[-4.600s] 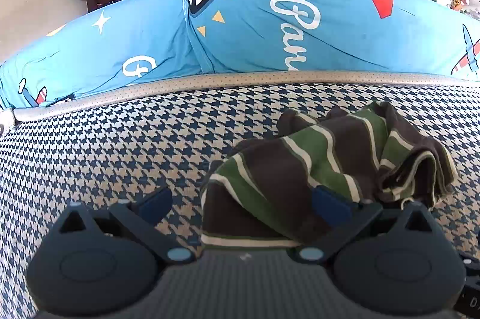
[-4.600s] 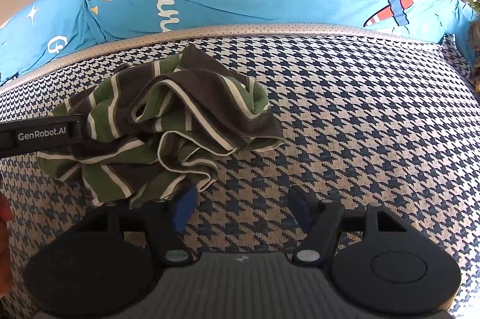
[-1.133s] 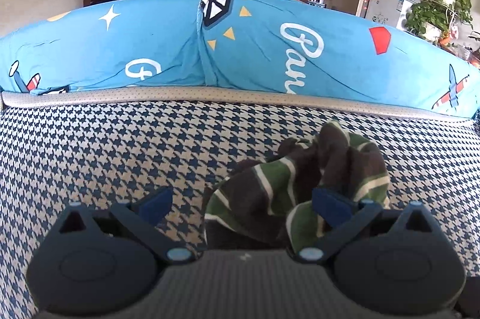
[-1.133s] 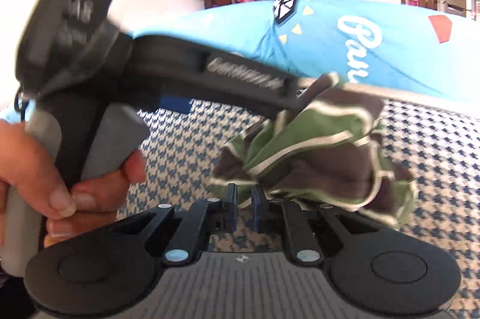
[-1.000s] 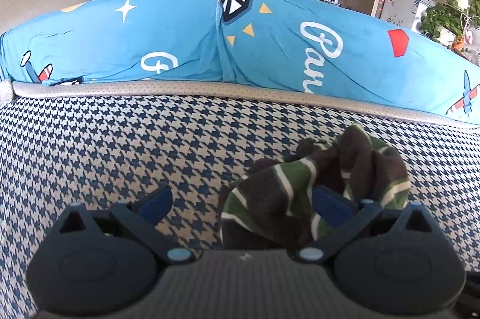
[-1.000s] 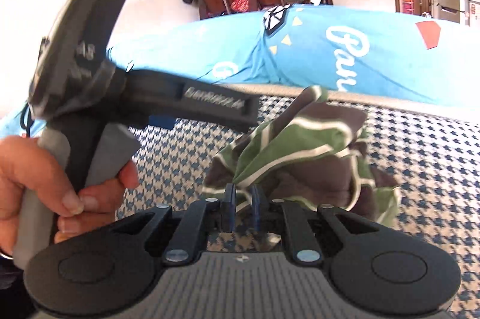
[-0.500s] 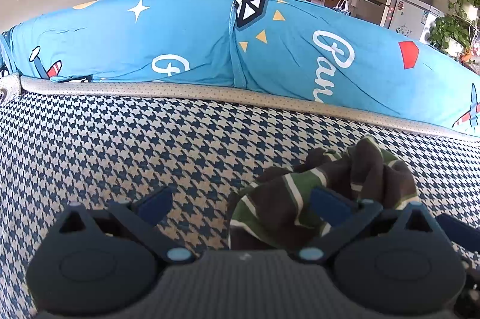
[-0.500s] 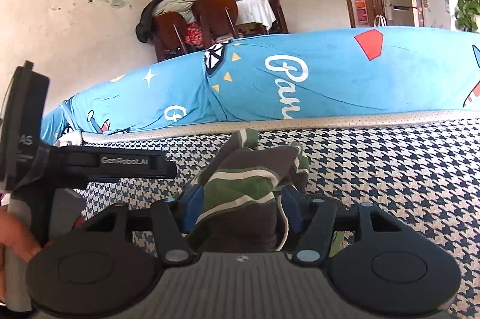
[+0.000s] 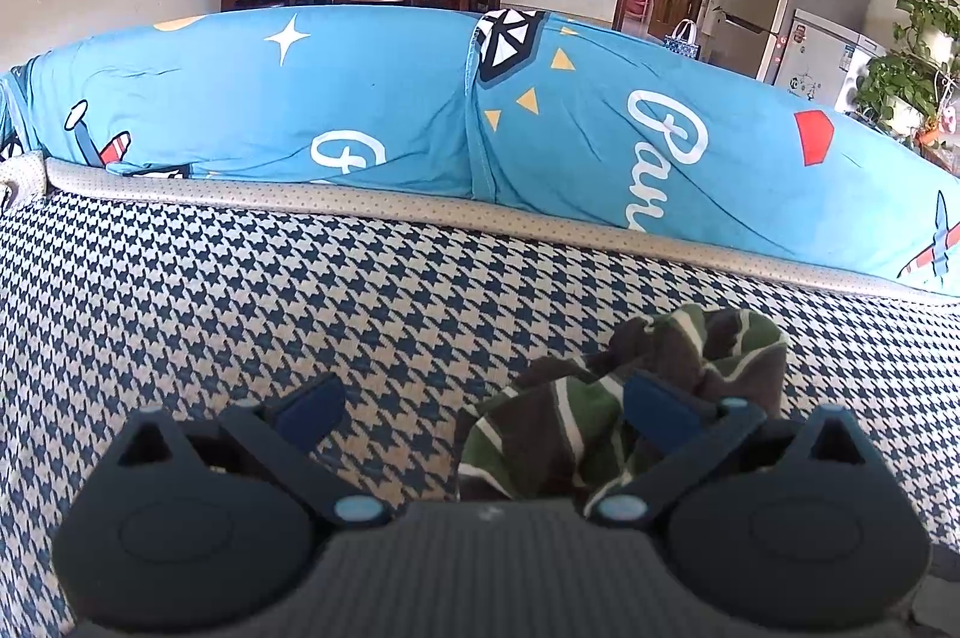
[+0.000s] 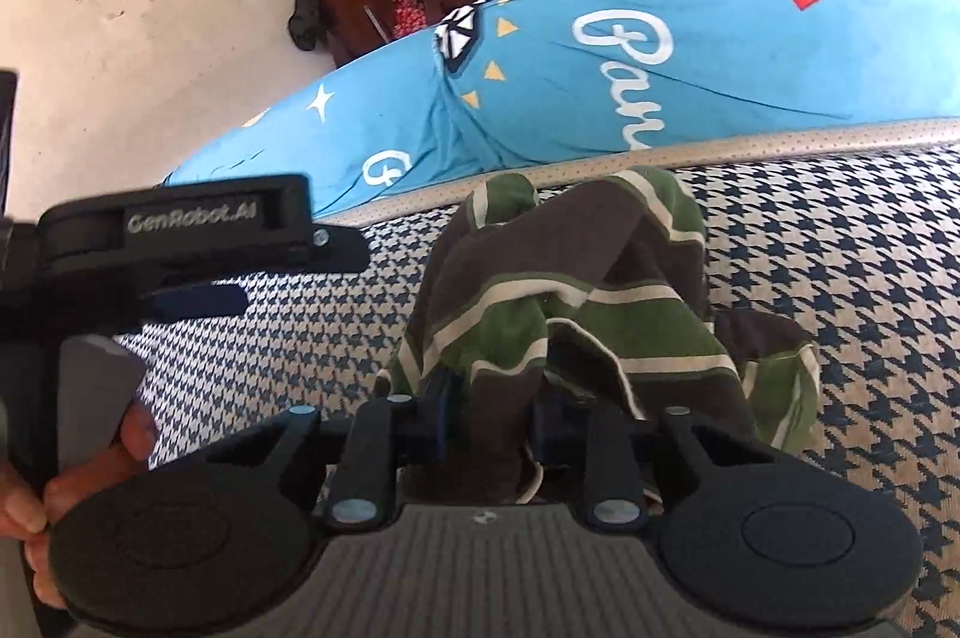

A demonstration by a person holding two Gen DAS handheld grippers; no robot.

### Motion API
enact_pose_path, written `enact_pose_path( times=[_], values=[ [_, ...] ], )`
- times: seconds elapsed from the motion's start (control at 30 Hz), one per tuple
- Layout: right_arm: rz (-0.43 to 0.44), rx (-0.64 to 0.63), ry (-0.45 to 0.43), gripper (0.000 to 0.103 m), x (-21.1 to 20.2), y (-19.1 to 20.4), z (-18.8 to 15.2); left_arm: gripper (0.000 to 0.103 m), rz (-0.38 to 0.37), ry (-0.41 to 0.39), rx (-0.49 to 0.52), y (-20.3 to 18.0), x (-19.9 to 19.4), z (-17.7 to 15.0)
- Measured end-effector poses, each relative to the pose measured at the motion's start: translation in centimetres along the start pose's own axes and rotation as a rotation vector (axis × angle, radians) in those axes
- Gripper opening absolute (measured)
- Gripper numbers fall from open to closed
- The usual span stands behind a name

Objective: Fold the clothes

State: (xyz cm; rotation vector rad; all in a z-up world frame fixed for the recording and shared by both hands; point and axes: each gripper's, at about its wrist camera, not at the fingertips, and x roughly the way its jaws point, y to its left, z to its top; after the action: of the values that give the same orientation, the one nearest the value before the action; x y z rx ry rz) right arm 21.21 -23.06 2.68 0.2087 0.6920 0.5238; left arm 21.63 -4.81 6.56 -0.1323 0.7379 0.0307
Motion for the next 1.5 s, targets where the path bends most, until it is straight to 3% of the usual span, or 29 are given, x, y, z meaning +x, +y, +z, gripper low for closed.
enact_pose_path(
  times=[0.3,0.47,0.73,1.13,1.2,1.4,1.5],
  values=[
    [0.064,-0.17,0.066,0.023,-0.2,3.3,-2.3,0.103,-0.046,-0.02,-0.001,-0.2,-0.5,0.1],
    [0.101,-0.259,0.133,0.022,0.1,4.8,-3.7,0.103,-0.066,0.034,0.025,-1.0,0.5,-0.6],
    [0.06,-0.303,0.128,0.024,-2.1,4.4,-3.4,0.103,-0.029,0.082,0.083,-1.1,1.7,-2.2],
    [-0.035,-0.195,0.04,0.039,-4.3,0.9,-0.8,0.103,0.019,0.138,0.106,-0.5,2.5,-3.3],
    [-0.064,-0.152,0.017,0.049,-4.7,0.0,-0.5,0.103,0.019,0.143,0.105,-0.5,2.4,-3.4],
    [-0.142,0.033,0.034,0.066,-3.2,-2.8,0.3,0.103,0.02,0.148,0.102,-0.2,2.1,-3.1],
    [-0.149,0.108,0.056,0.067,-2.6,-3.8,0.1,0.103,0.021,0.133,0.086,0.3,1.7,-2.7]
  ],
)
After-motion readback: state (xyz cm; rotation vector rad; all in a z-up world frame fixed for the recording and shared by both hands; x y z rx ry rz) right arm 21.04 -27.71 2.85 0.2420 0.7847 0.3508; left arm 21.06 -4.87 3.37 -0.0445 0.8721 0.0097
